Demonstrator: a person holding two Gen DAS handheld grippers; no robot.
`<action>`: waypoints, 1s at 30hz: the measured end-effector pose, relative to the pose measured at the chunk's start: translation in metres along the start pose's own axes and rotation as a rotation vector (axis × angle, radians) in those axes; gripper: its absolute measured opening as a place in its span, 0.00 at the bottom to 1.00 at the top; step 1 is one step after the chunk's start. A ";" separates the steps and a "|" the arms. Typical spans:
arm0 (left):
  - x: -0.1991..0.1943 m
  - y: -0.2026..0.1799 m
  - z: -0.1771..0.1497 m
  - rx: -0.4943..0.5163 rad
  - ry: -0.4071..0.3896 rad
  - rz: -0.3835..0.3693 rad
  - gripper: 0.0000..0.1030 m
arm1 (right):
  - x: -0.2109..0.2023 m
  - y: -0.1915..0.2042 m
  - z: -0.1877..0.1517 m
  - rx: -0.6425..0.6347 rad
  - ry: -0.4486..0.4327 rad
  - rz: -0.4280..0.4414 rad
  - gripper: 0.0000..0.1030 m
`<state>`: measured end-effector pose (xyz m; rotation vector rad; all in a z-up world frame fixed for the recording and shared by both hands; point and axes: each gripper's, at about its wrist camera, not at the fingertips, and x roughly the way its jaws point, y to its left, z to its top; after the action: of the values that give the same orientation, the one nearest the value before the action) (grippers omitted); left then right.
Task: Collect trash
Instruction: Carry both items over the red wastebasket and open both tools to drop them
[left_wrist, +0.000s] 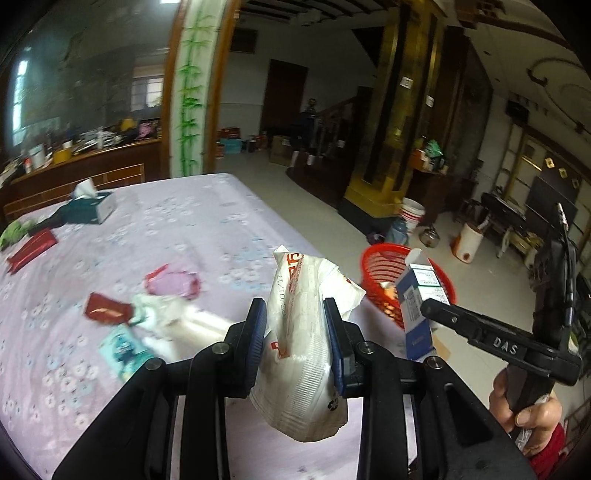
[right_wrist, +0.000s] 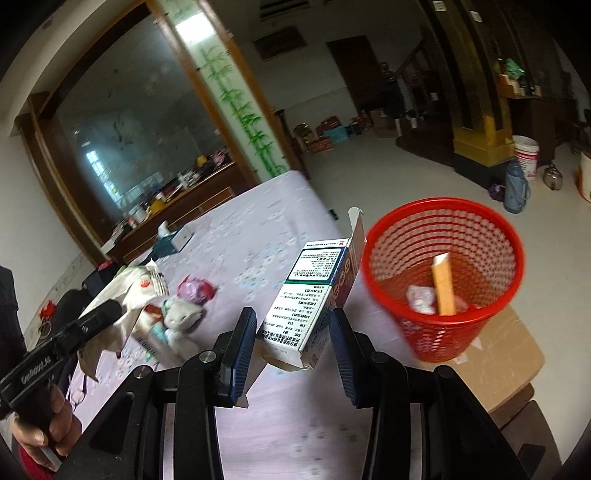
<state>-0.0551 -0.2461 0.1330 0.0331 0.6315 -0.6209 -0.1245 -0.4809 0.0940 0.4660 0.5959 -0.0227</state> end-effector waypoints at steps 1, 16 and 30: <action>0.003 -0.005 0.000 0.008 0.003 -0.008 0.29 | -0.003 -0.006 0.002 0.007 -0.006 -0.011 0.43; 0.097 -0.106 0.023 0.067 0.102 -0.196 0.29 | -0.013 -0.097 0.047 0.090 -0.022 -0.139 0.44; 0.179 -0.144 0.045 0.040 0.133 -0.189 0.47 | 0.025 -0.148 0.081 0.160 0.024 -0.182 0.54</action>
<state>0.0023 -0.4689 0.0912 0.0528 0.7562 -0.8187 -0.0832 -0.6456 0.0777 0.5660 0.6615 -0.2395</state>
